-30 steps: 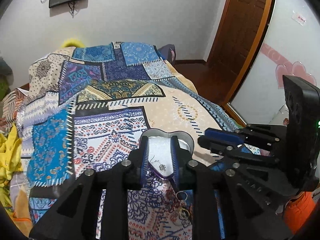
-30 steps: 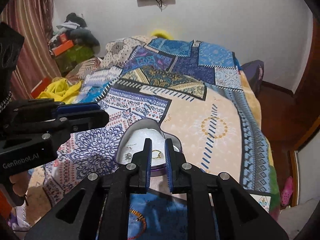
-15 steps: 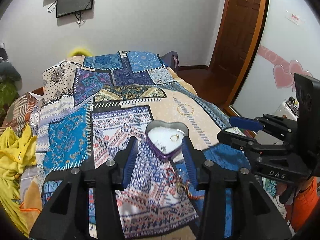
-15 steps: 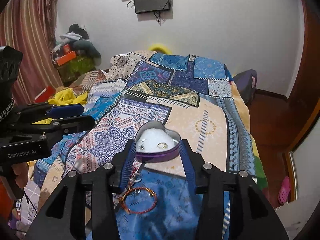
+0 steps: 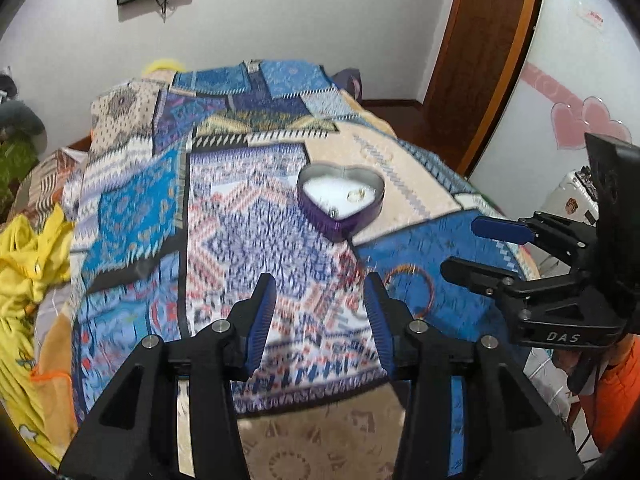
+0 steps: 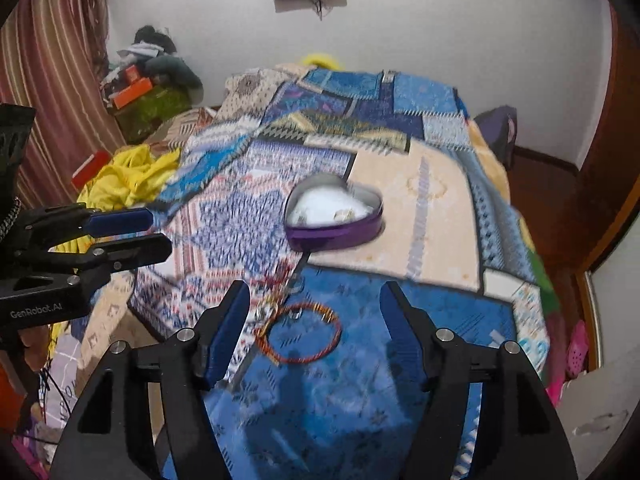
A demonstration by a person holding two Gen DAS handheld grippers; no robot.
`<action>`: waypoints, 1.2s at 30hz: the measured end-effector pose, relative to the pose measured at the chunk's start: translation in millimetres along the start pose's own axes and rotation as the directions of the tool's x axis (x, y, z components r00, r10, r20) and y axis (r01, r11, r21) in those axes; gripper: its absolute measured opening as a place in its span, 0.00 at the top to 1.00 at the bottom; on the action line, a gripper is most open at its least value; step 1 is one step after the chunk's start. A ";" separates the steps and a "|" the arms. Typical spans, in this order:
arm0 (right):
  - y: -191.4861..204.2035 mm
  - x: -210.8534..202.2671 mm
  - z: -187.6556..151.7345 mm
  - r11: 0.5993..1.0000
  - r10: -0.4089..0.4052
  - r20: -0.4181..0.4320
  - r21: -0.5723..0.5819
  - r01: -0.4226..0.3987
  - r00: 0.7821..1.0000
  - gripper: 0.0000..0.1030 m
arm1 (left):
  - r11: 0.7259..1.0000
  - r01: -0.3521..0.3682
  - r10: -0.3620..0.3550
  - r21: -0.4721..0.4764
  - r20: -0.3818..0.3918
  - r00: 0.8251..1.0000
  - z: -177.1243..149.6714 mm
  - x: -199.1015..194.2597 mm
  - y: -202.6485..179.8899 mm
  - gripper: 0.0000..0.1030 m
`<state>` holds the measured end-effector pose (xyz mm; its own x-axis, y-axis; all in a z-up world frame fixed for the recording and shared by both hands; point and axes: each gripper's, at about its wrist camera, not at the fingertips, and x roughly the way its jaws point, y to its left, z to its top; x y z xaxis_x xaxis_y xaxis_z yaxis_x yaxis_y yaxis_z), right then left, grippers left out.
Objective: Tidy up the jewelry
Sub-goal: 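Move both open tools back to the jewelry pile, then grasp the red beaded strand with the right tool while the left tool grasps a silver ring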
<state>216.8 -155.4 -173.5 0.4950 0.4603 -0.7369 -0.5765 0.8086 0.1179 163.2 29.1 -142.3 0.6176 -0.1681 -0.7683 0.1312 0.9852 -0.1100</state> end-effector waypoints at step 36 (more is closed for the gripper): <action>-21.0 38.0 -29.6 0.999 0.024 -0.052 -0.030 -0.025 0.998 0.90 | 0.996 0.083 -0.078 0.046 -0.101 0.992 -25.5 55.7 -24.9 0.61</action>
<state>228.5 -165.8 -223.7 0.4465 0.4596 -0.7677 -0.6082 0.7852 0.1164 174.6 -4.0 -198.4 0.5239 -0.2403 -0.8172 0.2173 0.9653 -0.1446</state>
